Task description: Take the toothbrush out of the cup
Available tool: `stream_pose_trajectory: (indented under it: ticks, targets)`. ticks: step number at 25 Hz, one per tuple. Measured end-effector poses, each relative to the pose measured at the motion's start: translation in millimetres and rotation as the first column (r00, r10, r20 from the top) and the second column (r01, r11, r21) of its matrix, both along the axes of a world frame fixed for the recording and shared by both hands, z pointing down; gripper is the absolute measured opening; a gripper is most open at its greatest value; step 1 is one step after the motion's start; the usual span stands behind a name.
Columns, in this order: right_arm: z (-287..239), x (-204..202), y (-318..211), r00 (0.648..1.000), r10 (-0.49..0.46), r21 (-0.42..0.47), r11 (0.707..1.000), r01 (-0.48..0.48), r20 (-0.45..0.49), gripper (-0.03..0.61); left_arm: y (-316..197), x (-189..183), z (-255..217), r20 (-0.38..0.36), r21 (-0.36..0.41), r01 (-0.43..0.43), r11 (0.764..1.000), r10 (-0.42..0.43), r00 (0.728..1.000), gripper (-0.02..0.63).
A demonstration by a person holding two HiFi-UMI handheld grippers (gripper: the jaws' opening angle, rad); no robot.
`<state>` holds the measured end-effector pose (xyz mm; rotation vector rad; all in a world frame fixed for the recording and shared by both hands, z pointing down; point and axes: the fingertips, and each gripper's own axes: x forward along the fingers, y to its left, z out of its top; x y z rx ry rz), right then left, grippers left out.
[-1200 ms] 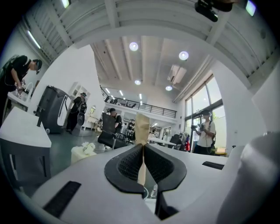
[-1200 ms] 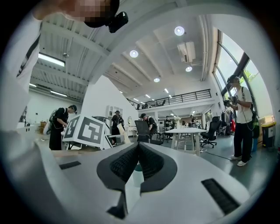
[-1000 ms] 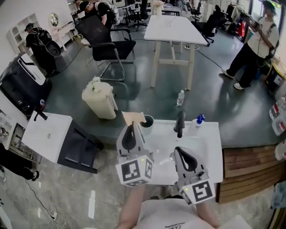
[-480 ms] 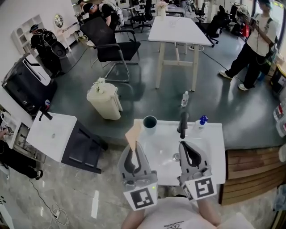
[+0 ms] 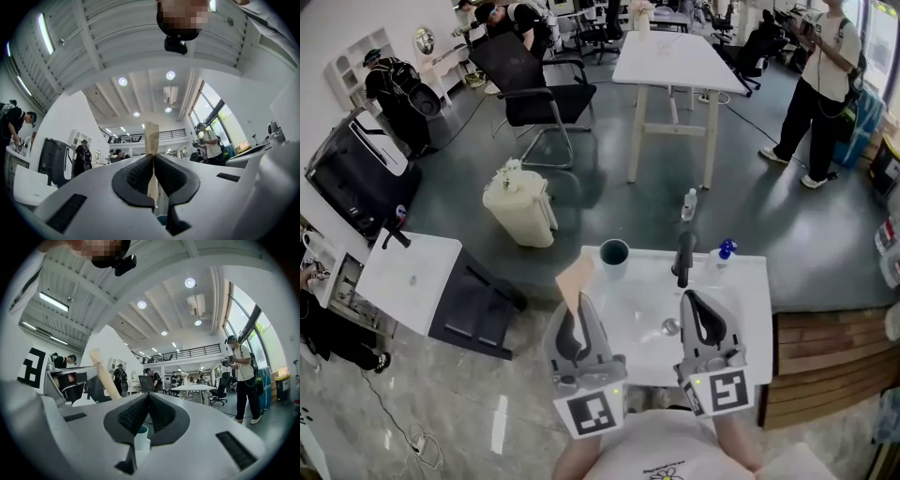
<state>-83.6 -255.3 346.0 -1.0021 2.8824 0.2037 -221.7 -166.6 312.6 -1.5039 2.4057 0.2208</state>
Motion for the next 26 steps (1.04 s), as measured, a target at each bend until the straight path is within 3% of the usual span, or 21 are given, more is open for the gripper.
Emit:
stream_pose_trajectory:
  ticks: [26]
  targets:
    - [3, 6, -11, 0.999, 0.025, 0.005, 1.0, -0.025, -0.023, 0.012, -3, 6, -12, 0.043, 0.012, -0.002, 1.0, 0.001, 0.999, 0.025]
